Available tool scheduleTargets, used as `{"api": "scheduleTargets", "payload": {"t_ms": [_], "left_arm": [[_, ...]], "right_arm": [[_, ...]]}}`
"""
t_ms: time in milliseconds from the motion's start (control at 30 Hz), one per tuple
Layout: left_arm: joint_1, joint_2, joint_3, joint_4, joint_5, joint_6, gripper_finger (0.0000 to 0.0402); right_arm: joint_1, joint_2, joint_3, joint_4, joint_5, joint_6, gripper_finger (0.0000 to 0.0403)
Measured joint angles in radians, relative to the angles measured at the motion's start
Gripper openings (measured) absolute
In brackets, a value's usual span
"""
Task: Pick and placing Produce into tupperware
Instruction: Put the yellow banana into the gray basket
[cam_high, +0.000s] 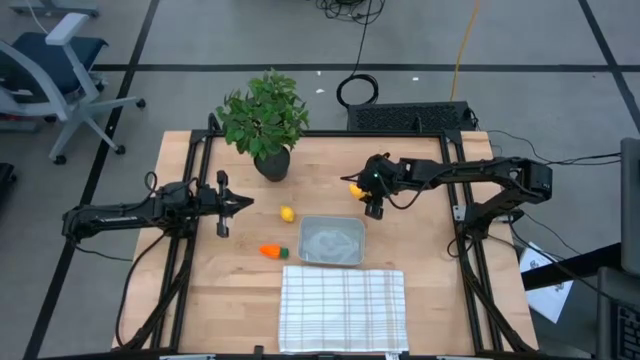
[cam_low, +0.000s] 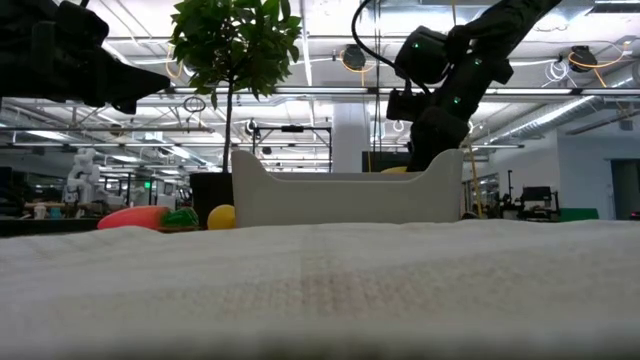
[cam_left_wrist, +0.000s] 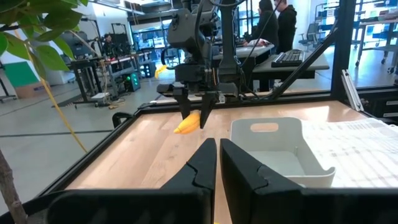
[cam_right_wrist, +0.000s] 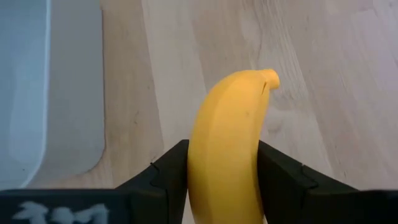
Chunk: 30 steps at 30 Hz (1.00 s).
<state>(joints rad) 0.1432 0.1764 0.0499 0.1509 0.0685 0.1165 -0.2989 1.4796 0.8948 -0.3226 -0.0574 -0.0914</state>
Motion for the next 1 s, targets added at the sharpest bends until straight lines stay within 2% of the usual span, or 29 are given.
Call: {"api": "scheduleTargets", "payload": {"t_ms": [400,600,1000], "left_arm": [[0.000,0.000,0.000,-0.001,0.000,-0.002,0.0026],[0.000,0.000,0.000,0.000,0.000,-0.002,0.0026],[0.000,0.000,0.000,0.003,0.000,-0.021,0.0026]], "right_arm": [[0.006,-0.029,0.000,0.011,-0.003,-0.025,0.0148],[0.044,-0.146,-0.004,0.031,-0.073,-0.018,0.0143],[0.156,-0.350,-0.128,0.173,-0.079,0.066,0.0142]]}}
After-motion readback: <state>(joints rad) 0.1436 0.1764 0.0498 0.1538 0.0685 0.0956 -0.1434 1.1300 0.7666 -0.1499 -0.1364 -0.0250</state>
